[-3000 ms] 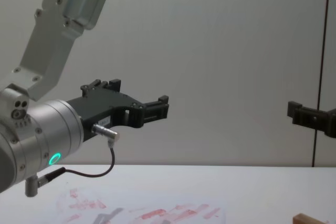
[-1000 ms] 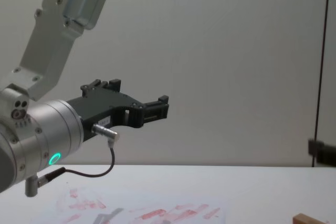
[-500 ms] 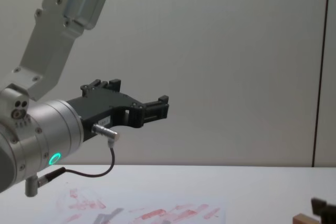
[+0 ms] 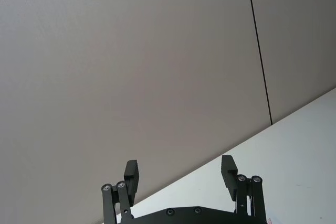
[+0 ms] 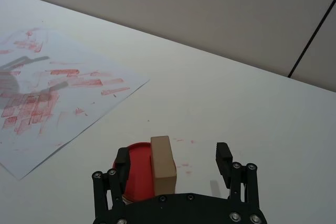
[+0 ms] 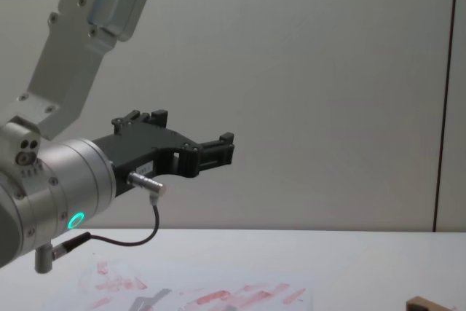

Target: Use the one hand to pick up the stamp and affix it onto the A4 paper.

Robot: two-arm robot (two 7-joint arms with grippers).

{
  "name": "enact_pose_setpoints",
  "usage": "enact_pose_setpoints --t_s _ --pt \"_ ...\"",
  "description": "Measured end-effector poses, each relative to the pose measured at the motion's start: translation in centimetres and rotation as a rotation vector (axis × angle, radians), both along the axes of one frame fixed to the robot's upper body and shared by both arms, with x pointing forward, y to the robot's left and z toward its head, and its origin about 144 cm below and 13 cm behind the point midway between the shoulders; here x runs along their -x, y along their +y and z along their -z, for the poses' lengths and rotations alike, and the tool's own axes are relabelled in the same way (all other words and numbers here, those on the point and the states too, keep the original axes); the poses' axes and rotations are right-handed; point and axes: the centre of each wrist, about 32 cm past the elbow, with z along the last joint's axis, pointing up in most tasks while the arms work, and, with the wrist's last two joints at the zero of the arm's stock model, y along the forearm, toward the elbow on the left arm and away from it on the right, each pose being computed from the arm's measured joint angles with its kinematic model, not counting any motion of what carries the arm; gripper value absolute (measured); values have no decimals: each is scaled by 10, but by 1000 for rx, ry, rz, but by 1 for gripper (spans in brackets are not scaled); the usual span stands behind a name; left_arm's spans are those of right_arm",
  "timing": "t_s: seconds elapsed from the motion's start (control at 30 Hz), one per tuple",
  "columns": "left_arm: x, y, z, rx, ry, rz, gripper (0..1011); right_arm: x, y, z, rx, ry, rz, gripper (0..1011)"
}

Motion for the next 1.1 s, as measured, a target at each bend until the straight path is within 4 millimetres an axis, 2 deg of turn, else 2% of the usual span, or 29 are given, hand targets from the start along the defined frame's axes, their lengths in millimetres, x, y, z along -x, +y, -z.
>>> enact_pose_setpoints --t_s 0.73,1.03,1.1 --pt "0 0 0 0 0 0 1003 -15 13 12 28 37 -26 994" --pt "0 0 0 0 0 0 1003 -17 15 14 31 44 -28 807" --pt "0 0 0 0 0 0 1002 -17 16 15 32 45 -28 731"
